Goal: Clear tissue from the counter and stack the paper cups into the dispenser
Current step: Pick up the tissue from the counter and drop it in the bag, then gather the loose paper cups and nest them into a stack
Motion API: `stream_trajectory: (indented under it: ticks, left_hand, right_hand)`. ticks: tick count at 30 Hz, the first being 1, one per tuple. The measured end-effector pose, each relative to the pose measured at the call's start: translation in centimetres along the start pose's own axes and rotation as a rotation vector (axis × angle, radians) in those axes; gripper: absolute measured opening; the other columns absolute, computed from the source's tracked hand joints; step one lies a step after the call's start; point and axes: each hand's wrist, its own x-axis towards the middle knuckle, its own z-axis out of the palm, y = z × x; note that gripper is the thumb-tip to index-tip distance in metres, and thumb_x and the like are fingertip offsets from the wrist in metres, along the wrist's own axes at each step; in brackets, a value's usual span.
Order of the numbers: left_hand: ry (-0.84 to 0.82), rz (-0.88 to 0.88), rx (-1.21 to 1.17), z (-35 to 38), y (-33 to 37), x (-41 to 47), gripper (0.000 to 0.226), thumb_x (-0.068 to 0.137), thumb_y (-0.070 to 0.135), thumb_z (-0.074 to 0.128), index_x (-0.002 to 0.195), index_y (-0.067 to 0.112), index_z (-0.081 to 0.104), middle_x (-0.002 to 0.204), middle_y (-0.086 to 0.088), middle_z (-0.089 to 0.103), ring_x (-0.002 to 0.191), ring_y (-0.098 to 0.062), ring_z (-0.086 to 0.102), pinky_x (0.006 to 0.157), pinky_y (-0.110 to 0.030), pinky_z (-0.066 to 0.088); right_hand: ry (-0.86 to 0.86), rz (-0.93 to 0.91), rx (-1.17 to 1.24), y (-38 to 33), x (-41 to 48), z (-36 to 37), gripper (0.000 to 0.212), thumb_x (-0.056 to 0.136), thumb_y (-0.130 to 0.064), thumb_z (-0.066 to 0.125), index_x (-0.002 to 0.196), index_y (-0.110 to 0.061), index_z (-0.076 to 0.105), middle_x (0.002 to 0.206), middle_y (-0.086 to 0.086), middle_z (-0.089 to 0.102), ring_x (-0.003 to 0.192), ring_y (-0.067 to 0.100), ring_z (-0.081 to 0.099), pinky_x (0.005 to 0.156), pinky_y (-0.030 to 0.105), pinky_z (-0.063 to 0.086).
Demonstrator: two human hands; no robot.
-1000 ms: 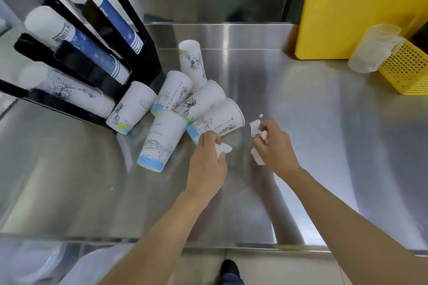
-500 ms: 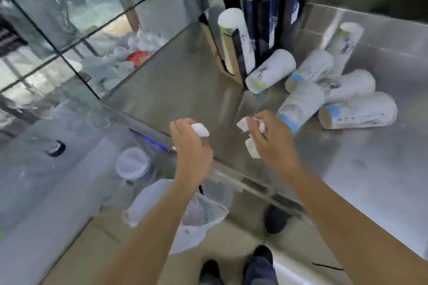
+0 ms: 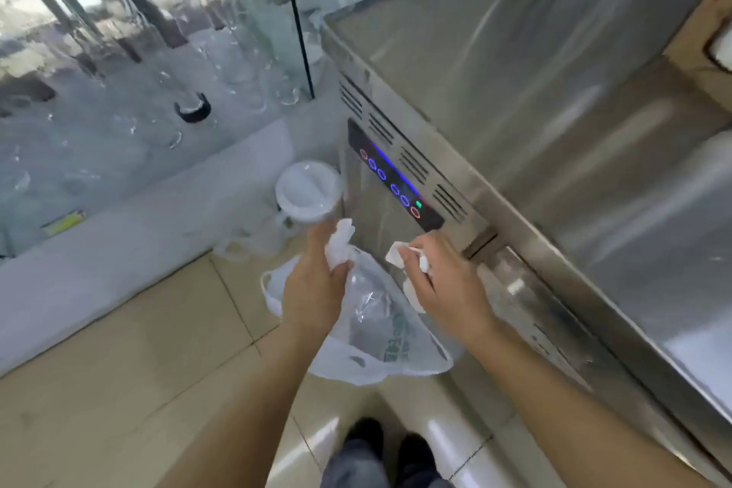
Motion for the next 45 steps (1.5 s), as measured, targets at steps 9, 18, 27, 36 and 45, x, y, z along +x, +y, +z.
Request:
stream_trajectory:
  ticks: [9, 18, 27, 36, 45]
  left_hand:
    - [-0.170, -0.123, 0.467, 15.0, -19.8, 2.1, 0.031, 0.091, 0.019, 0.047, 0.121, 0.010, 0.042, 0.127, -0.013, 0.048, 0.102, -0.036, 0.054, 0.086, -0.043, 0.044]
    - [-0.643, -0.088, 0.861, 18.3, -27.4, 0.8, 0.045, 0.089, 0.037, 0.045, 0.129, 0.017, 0.041, 0.135, -0.007, 0.048, 0.129, -0.026, 0.037, 0.109, -0.038, 0.023]
    - [-0.303, -0.005, 0.617, 4.5, -14.9, 1.4, 0.062, 0.088, 0.051, 0.044, 0.142, 0.023, 0.029, 0.152, -0.005, 0.034, 0.140, -0.024, 0.028, 0.116, -0.041, 0.017]
    - [-0.094, 0.175, 0.462, -10.6, 1.3, 2.3, 0.059, 0.086, 0.049, 0.051, 0.138, 0.024, 0.039, 0.144, 0.003, 0.046, 0.133, -0.018, 0.038, 0.111, -0.038, 0.025]
    - [-0.104, 0.418, 0.325, -11.5, 15.9, 3.4, 0.061, 0.078, 0.052, 0.048, 0.130, 0.021, 0.050, 0.132, 0.001, 0.058, 0.123, -0.022, 0.050, 0.106, -0.041, 0.034]
  right_hand:
    - [-0.106, 0.115, -0.045, 16.3, 0.9, 23.5, 0.030, 0.087, -0.026, 0.058, 0.105, -0.004, 0.052, 0.103, 0.016, 0.058, 0.093, 0.033, 0.056, 0.077, 0.037, 0.042]
    - [-0.817, 0.181, -0.448, 25.1, -1.1, 28.8, 0.086, 0.086, -0.050, 0.050, 0.144, -0.024, -0.008, 0.157, 0.010, -0.003, 0.143, 0.028, 0.002, 0.115, 0.047, 0.007]
    - [-0.417, -0.055, -0.290, 8.4, 2.5, 16.3, 0.084, 0.082, -0.060, 0.046, 0.143, -0.032, -0.005, 0.157, 0.005, 0.010, 0.141, 0.024, 0.016, 0.112, 0.045, 0.017]
    - [-0.230, -0.168, -0.321, -7.5, 4.1, 0.9, 0.085, 0.080, -0.065, 0.044, 0.142, -0.036, -0.006, 0.156, 0.004, 0.014, 0.139, 0.022, 0.021, 0.111, 0.041, 0.018]
    - [0.109, -0.092, -0.362, -10.8, 2.2, -13.8, 0.083, 0.078, -0.063, 0.048, 0.144, -0.029, 0.013, 0.152, 0.011, 0.028, 0.138, 0.022, 0.027, 0.112, 0.039, 0.021]
